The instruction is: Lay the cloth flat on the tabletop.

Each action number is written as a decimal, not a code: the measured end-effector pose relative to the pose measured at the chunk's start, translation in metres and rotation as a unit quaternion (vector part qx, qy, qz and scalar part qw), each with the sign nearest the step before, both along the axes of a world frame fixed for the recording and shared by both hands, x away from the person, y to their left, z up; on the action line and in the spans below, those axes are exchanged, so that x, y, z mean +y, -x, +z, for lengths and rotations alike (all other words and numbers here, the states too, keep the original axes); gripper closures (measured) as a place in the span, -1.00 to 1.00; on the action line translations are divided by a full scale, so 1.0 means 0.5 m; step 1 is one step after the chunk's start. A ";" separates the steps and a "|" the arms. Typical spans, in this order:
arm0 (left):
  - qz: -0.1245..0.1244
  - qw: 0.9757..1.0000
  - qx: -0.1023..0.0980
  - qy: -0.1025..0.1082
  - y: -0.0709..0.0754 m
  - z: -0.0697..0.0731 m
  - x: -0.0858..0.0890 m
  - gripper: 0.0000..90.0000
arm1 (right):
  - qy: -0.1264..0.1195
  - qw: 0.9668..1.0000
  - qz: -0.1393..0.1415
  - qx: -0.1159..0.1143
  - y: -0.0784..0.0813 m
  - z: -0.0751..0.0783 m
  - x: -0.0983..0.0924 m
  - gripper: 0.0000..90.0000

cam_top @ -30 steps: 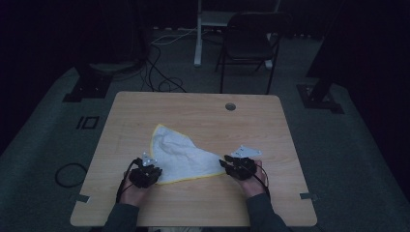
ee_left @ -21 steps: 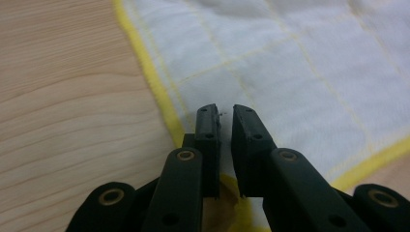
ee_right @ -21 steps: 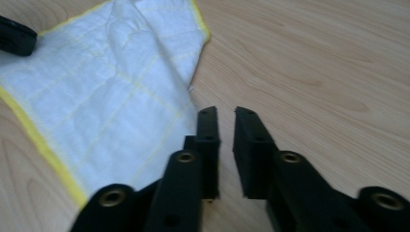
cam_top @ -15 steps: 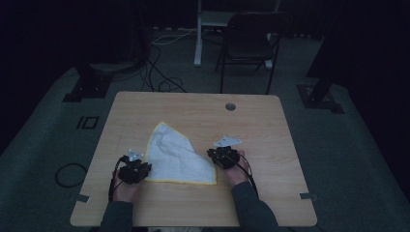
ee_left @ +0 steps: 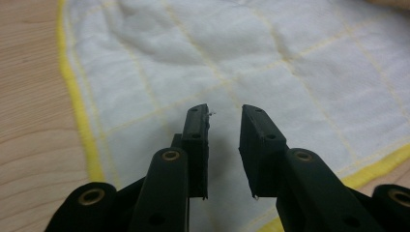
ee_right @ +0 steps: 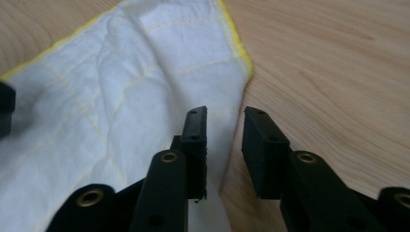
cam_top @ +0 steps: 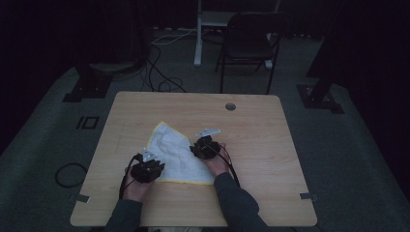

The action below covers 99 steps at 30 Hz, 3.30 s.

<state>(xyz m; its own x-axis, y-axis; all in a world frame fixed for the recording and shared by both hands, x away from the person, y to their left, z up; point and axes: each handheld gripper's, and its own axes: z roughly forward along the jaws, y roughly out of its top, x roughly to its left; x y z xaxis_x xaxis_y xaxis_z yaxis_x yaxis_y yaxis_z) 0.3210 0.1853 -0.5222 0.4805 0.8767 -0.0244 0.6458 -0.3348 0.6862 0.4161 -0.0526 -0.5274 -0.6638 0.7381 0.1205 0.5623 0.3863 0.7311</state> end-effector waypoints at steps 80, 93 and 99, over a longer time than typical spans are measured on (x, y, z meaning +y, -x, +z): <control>-0.007 1.000 0.020 0.014 -0.006 -0.021 0.008 0.57 | -0.008 1.000 0.006 -0.009 0.044 0.030 -0.109 0.93; -0.014 1.000 0.026 0.007 0.002 -0.018 0.005 0.57 | -0.011 0.996 -0.082 -0.032 -0.021 0.065 -0.196 0.92; -0.025 0.999 0.027 0.001 0.011 -0.017 -0.004 0.56 | 0.026 0.994 -0.104 -0.029 -0.052 0.059 -0.213 0.82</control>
<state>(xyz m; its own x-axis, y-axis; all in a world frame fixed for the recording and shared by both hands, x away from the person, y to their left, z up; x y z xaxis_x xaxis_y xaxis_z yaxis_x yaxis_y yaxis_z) 0.3156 0.1833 -0.5308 0.5213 0.8517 -0.0529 0.6641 -0.3660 0.6520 0.4419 -0.1590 -0.4979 -0.5012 0.8641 0.0455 0.5919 0.3040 0.7465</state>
